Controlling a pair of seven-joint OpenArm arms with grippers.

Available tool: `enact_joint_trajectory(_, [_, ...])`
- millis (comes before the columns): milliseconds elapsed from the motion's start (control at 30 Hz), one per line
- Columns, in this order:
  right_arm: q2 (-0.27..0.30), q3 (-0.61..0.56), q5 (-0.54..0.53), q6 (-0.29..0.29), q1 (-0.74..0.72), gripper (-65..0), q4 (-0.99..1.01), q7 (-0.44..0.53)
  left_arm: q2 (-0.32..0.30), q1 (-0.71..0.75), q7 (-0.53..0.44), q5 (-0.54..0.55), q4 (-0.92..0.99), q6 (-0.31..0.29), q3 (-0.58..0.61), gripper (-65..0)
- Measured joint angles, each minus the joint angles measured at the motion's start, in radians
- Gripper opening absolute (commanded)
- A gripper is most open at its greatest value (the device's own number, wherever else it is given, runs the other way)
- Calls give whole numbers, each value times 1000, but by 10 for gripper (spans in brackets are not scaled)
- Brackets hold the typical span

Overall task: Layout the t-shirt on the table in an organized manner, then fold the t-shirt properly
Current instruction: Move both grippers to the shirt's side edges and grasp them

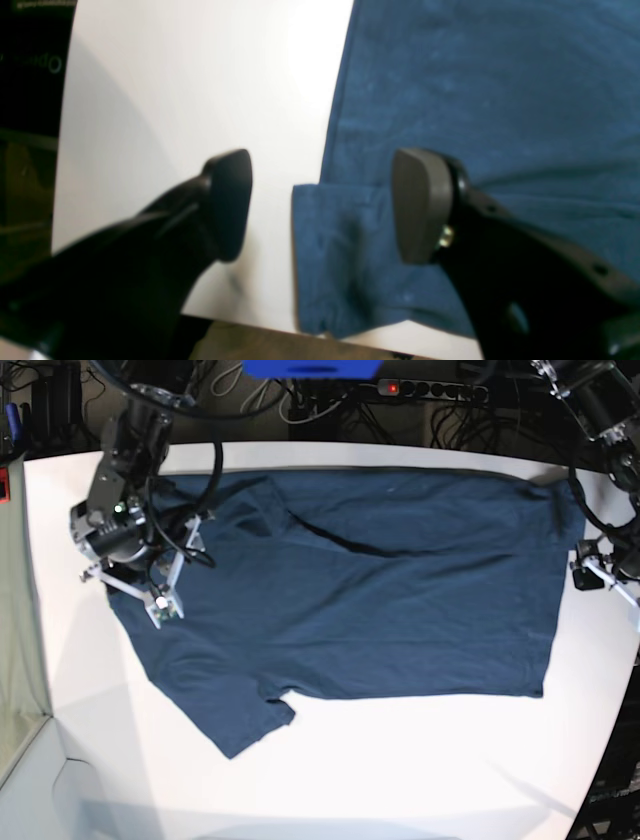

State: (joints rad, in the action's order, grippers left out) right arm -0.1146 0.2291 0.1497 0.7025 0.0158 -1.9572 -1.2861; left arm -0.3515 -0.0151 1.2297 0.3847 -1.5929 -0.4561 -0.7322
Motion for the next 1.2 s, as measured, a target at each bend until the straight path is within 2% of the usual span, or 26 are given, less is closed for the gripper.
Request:
enact_joint_trajectory(133, [29, 0, 2, 0, -16, -229, 1, -7, 0, -46, -4, -15, 31, 4, -2, -223])
enact_joint_trajectory(433, [61, -4, 8, 0, -59, -229, 26, 0, 5, -127, -124, -113, 116, 7, 1, -223])
enact_joint_trajectory(567, [67, -3, 2, 0, -176, -229, 147, 5, 8, -213, -193, -158, 226, 6, 2, -223])
enact_joint_trajectory(733, [135, -2, 3, 1, -369, -229, 449, 27, 5, -326, -278, -220, 412, 10, 1, -223])
enact_joint_trajectory(800, [164, 0, 4, 0, -440, -229, 578, 94, 4, -373, -337, -244, 496, 11, 20, -223])
enact_joint_trajectory(967, [230, -1, 2, 0, -567, -228, 853, 286, 9, -452, -479, -301, 655, 8, 164, -223])
enact_joint_trajectory(1167, [295, 0, 6, 0, -617, -227, 1035, 483, 3, -508, -591, -366, 783, 11, 204, -223])
enact_joint_trajectory(1200, [303, 0, 7, 0, -620, -227, 1055, 518, 2, -516, -607, -365, 815, 26, 209, -223])
